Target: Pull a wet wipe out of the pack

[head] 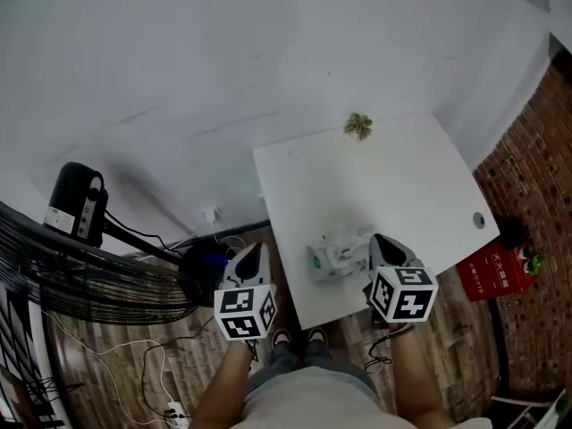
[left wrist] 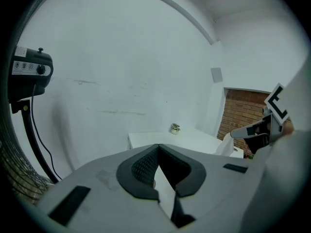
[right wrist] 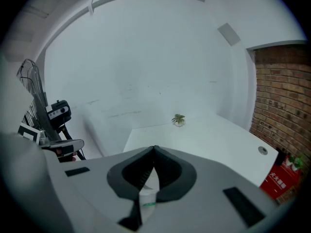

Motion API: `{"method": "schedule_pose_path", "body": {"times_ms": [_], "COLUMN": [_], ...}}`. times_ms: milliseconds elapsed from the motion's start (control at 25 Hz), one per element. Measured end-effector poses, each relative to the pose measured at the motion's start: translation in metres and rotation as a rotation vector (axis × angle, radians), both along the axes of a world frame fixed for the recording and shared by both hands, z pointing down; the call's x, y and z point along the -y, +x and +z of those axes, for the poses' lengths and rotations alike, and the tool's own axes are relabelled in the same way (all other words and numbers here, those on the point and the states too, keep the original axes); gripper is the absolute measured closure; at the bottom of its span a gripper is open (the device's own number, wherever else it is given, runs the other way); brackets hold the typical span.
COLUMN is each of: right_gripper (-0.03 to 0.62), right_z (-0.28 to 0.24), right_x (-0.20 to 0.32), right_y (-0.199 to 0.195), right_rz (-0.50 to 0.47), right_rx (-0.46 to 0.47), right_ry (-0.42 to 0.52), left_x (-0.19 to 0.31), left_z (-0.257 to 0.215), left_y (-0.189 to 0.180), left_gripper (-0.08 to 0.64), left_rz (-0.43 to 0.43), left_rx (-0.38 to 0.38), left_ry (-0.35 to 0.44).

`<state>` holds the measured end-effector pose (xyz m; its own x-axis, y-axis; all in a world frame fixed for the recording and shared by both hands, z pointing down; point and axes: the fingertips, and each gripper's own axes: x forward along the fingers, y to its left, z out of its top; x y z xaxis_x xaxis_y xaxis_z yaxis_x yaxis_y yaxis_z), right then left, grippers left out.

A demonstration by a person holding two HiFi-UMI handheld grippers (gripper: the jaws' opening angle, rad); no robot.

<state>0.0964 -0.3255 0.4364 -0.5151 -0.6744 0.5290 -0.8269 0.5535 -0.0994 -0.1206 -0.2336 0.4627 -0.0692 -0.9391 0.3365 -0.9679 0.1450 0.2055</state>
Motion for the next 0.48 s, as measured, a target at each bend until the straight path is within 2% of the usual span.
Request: {"method": "schedule_pose_path", "body": {"times_ms": [280, 480], "right_gripper": [0.592, 0.592], "right_z": [-0.024, -0.045], "right_x": [-0.004, -0.002], "right_y": [0.014, 0.039], "right_rz": [0.036, 0.109], "right_rx": [0.026, 0.054], "right_ry": [0.053, 0.117], "left_x": [0.011, 0.023], "left_z": [-0.017, -0.031], "left_y": [0.006, 0.01], "left_gripper": [0.56, 0.56], "left_rz": [0.026, 0.058], "left_rx": [0.016, 0.024], "left_ry": [0.041, 0.067]}}
